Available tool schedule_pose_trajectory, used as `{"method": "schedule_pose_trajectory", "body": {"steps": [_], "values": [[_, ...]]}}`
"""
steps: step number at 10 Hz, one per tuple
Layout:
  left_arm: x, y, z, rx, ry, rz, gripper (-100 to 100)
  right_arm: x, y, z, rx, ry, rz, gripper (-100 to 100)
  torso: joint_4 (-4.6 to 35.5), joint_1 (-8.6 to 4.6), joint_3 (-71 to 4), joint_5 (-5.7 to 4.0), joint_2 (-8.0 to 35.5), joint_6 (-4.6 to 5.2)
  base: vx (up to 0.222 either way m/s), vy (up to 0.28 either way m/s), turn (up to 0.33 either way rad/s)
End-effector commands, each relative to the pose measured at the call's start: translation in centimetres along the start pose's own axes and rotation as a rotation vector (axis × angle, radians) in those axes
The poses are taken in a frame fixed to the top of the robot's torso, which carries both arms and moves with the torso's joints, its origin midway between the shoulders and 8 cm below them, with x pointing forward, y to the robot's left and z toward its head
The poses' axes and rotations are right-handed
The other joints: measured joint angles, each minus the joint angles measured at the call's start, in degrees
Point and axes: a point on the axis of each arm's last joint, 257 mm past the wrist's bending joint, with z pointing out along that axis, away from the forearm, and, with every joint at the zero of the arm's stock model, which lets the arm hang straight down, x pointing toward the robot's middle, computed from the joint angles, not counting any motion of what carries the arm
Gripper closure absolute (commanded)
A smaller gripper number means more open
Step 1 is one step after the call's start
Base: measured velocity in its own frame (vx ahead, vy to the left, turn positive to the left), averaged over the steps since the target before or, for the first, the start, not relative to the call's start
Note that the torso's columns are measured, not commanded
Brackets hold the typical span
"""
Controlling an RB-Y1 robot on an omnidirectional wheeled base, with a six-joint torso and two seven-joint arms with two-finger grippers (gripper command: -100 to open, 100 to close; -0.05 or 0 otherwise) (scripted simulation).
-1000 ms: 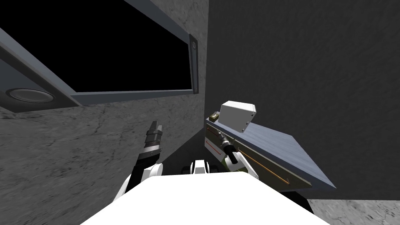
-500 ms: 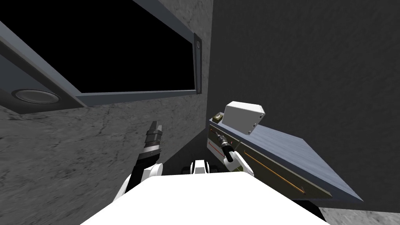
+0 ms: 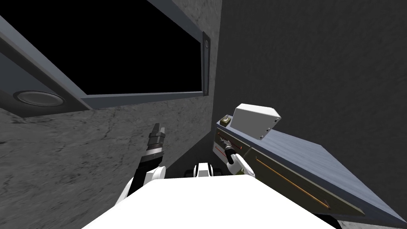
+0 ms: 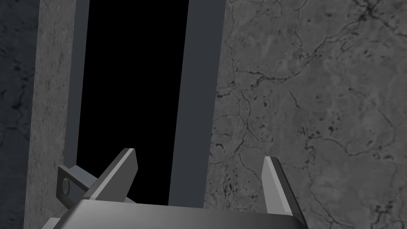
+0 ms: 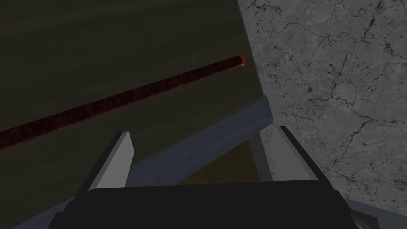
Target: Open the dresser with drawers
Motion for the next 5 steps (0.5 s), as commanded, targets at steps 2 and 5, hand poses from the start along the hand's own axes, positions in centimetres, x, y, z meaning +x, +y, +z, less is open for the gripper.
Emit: {"method": "schedule_pose_trajectory", "body": {"steps": [2,5], "values": [[0.0,0.0,0.0,0.0,0.0,0.0,0,2.4,-3.1,0.9,0.107,0.046,-0.15,-100,0.03,-0.04,0.07,-0.01,0.12,0.0,0.046,0.082,0.023],[0.0,0.0,0.0,0.0,0.0,0.0,0,3.9,-5.4,1.0,0.178,0.079,-0.225,-100,0.03,0.03,0.06,-0.01,0.08,-0.01,0.046,0.073,0.03]]}}
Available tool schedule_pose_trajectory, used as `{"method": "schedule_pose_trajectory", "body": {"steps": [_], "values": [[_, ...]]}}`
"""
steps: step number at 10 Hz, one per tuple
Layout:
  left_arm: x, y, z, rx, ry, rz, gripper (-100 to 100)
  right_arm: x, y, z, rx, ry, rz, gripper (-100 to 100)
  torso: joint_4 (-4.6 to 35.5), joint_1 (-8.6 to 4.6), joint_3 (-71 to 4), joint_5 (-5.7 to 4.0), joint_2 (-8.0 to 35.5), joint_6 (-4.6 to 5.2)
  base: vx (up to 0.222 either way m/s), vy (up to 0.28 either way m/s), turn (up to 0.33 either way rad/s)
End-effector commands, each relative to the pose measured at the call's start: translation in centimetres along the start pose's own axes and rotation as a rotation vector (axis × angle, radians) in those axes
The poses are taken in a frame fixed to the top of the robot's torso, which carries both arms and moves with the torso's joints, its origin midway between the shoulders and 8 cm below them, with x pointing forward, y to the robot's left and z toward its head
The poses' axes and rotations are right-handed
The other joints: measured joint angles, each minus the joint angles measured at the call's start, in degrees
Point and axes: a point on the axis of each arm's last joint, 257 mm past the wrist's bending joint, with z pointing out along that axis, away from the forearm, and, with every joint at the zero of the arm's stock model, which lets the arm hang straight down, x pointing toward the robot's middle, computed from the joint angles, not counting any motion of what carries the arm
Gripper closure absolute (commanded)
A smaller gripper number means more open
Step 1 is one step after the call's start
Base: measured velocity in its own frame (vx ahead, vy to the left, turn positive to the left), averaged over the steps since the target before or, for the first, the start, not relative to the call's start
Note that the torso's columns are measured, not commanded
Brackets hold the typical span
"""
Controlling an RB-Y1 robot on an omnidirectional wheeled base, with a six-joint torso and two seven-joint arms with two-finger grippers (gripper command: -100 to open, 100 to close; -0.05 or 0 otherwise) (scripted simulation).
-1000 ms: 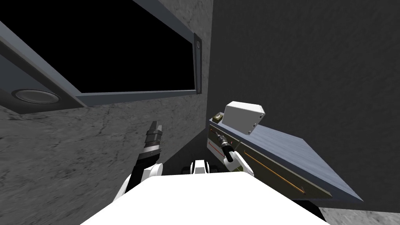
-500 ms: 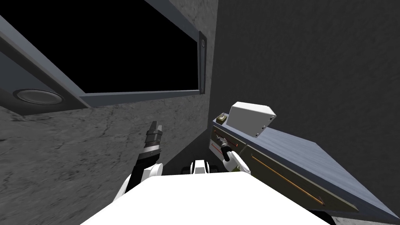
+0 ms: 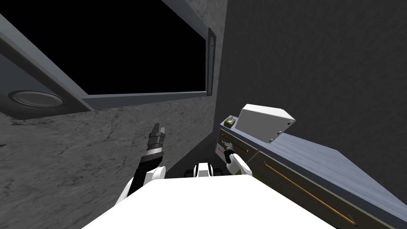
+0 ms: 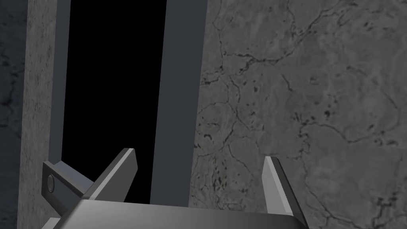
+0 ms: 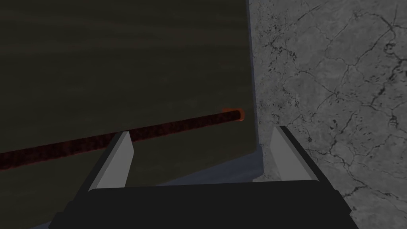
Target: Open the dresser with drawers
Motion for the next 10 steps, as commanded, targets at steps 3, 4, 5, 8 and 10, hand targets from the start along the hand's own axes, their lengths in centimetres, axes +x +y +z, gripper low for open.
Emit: {"method": "schedule_pose_trajectory", "body": {"steps": [3,4,5,8,10], "values": [[0.0,0.0,0.0,0.0,0.0,0.0,0,2.5,-3.6,0.9,0.135,0.043,-0.175,-100,-0.02,0.02,-0.02,0.01,0.0,0.02,0.06,0.086,0.034],[0.0,0.0,0.0,0.0,0.0,0.0,0,3.2,-4.1,0.9,0.144,0.055,-0.19,-100,0.01,0.03,0.0,0.01,0.01,0.0,0.04,0.077,0.019],[0.0,0.0,0.0,0.0,0.0,0.0,0,3.1,-5.1,1.1,0.188,0.054,-0.252,-100,0.01,-0.04,0.03,0.0,0.07,0.02,0.039,0.094,0.028],[0.0,0.0,0.0,0.0,0.0,0.0,0,4.3,-7.2,1.2,0.245,0.079,-0.333,-100,-0.01,-0.06,-0.02,-0.01,-0.02,0.0,0.042,0.067,0.027],[0.0,0.0,0.0,0.0,0.0,0.0,0,3.9,-9.3,1.4,0.32,0.074,-0.457,-100,-0.02,0.01,-0.04,0.0,-0.07,0.0,0.077,0.09,0.044]]}}
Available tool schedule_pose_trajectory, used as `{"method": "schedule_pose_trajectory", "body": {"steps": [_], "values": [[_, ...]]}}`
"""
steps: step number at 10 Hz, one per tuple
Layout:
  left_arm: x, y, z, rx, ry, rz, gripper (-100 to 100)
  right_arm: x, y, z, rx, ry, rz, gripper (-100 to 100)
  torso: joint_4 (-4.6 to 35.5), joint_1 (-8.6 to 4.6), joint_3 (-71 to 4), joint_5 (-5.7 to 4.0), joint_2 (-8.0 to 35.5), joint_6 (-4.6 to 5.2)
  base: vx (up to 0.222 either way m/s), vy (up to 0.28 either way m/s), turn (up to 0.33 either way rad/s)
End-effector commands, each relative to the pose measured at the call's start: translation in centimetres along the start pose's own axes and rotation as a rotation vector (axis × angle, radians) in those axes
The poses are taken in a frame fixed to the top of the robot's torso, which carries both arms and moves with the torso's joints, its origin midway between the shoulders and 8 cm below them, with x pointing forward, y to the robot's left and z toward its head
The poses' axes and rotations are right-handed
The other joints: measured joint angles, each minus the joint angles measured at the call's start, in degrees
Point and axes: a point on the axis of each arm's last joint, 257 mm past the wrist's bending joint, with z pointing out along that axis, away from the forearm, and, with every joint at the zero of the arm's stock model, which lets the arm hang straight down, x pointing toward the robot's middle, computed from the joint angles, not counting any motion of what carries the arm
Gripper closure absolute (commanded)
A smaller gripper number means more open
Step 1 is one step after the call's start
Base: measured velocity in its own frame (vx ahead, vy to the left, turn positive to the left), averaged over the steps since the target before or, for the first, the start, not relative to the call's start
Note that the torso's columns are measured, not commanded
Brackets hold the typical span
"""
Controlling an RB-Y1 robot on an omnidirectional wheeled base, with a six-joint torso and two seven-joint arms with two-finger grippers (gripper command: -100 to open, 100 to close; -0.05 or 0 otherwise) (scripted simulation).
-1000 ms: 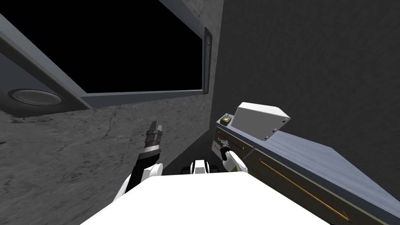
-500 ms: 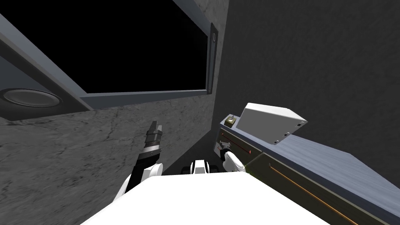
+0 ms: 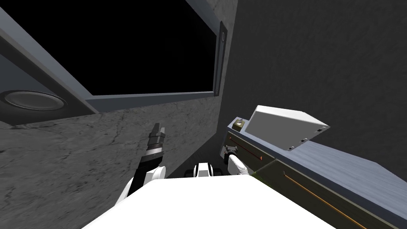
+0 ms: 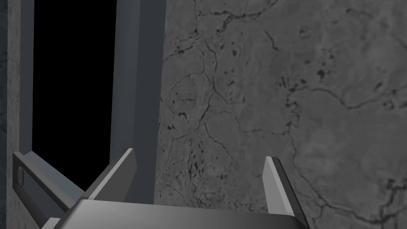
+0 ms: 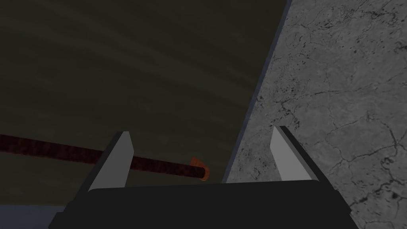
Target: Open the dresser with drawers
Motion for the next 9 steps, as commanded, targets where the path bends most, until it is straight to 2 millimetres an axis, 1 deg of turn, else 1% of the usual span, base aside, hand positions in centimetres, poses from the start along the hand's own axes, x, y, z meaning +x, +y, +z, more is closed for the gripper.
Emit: {"method": "schedule_pose_trajectory", "body": {"steps": [1,2,3,5,6,9], "values": [[0.0,0.0,0.0,0.0,0.0,0.0,0,1.4,-2.2,0.6,0.077,0.017,-0.104,-100,-0.02,0.11,-0.04,0.04,-0.07,0.0,0.066,0.082,0.016],[0.0,0.0,0.0,0.0,0.0,0.0,0,1.6,-3.5,0.9,0.121,0.015,-0.163,-100,0.0,-0.02,0.03,0.01,0.07,0.03,0.042,0.076,0.031],[0.0,0.0,0.0,0.0,0.0,0.0,0,1.8,-3.6,0.9,0.123,0.019,-0.166,-100,0.04,-0.06,0.09,-0.01,0.16,0.01,0.026,0.066,0.015],[0.0,0.0,0.0,0.0,0.0,0.0,0,2.0,-6.0,1.4,0.202,0.015,-0.281,-100,0.04,-0.05,0.08,-0.01,0.12,0.01,0.054,0.076,0.036],[0.0,0.0,0.0,0.0,0.0,0.0,0,2.0,-6.2,1.4,0.208,0.016,-0.28,-100,-0.01,0.02,-0.02,0.01,-0.04,0.01,0.054,0.068,0.014],[0.0,0.0,0.0,0.0,0.0,0.0,0,1.6,-9.6,1.8,0.313,0.002,-0.416,-100,0.02,-0.01,0.05,0.0,0.09,0.01,0.048,0.076,0.03]]}}
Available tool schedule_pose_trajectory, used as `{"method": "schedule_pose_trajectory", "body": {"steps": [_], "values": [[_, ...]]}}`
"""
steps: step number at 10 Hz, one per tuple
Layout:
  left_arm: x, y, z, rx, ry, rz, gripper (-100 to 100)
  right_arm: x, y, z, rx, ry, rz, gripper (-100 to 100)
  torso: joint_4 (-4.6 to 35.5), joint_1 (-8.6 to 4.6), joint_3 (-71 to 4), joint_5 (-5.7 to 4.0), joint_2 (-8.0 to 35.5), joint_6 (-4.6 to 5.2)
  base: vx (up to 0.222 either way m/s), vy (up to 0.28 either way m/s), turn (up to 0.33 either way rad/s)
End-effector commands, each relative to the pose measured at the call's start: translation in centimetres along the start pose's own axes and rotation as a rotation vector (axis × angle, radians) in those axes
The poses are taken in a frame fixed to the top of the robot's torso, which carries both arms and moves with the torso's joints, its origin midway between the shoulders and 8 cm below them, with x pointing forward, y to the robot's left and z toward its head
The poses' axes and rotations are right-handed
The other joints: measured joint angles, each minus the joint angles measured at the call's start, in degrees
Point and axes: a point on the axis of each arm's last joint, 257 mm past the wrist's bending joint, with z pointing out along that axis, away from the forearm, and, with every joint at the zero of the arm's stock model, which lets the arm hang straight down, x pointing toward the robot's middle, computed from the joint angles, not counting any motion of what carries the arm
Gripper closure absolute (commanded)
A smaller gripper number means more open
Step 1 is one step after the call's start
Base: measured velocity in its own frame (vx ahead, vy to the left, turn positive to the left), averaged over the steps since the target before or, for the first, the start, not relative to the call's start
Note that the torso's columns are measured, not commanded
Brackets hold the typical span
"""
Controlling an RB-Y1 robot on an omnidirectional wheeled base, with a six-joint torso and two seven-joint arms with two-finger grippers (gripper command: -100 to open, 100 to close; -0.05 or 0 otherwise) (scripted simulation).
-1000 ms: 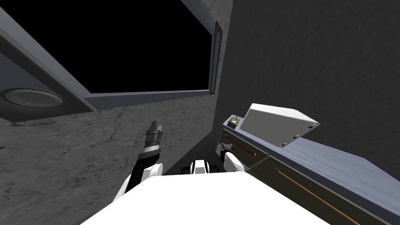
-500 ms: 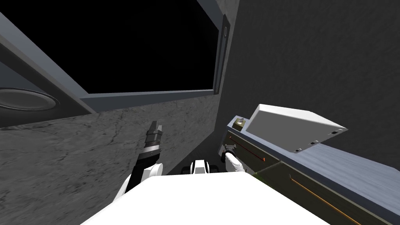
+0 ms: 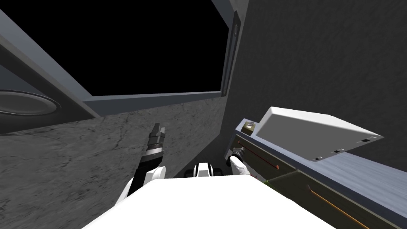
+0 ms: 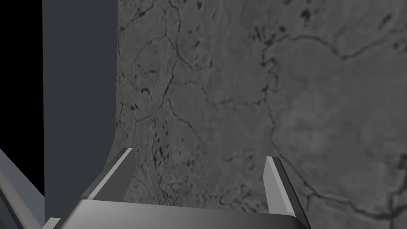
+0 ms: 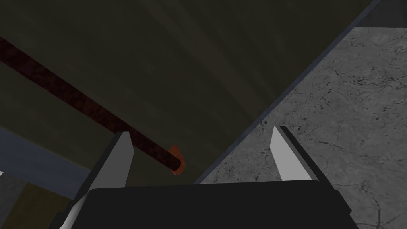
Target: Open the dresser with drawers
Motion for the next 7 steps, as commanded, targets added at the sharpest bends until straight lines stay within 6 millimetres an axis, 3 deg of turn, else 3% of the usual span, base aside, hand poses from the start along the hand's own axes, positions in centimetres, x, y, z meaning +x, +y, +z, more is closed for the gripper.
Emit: {"method": "schedule_pose_trajectory", "body": {"steps": [1,3,4,6,7], "values": [[0.0,0.0,0.0,0.0,0.0,0.0,0,0.5,-2.6,0.9,0.086,-0.011,-0.102,-100,-0.01,0.02,-0.02,0.01,-0.04,0.0,0.054,0.075,0.023],[0.0,0.0,0.0,0.0,0.0,0.0,0,0.5,-4.5,1.6,0.142,-0.023,-0.164,-100,0.0,-0.06,0.0,-0.02,0.0,0.0,0.041,0.065,0.023],[0.0,0.0,0.0,0.0,0.0,0.0,0,0.3,-3.6,1.3,0.12,-0.02,-0.14,-100,0.0,-0.03,0.0,-0.01,-0.01,0.0,0.022,0.032,0.004],[0.0,0.0,0.0,0.0,0.0,0.0,0,0.4,-3.8,1.3,0.127,-0.018,-0.146,-100,-0.03,-0.39,-0.07,-0.09,-0.13,0.01,0.062,-0.06,0.014],[0.0,0.0,0.0,0.0,0.0,0.0,0,0.4,-3.9,1.3,0.127,-0.018,-0.145,100,-0.03,-0.16,-0.04,-0.07,-0.04,0.0,0.007,-0.01,-0.006]]}}
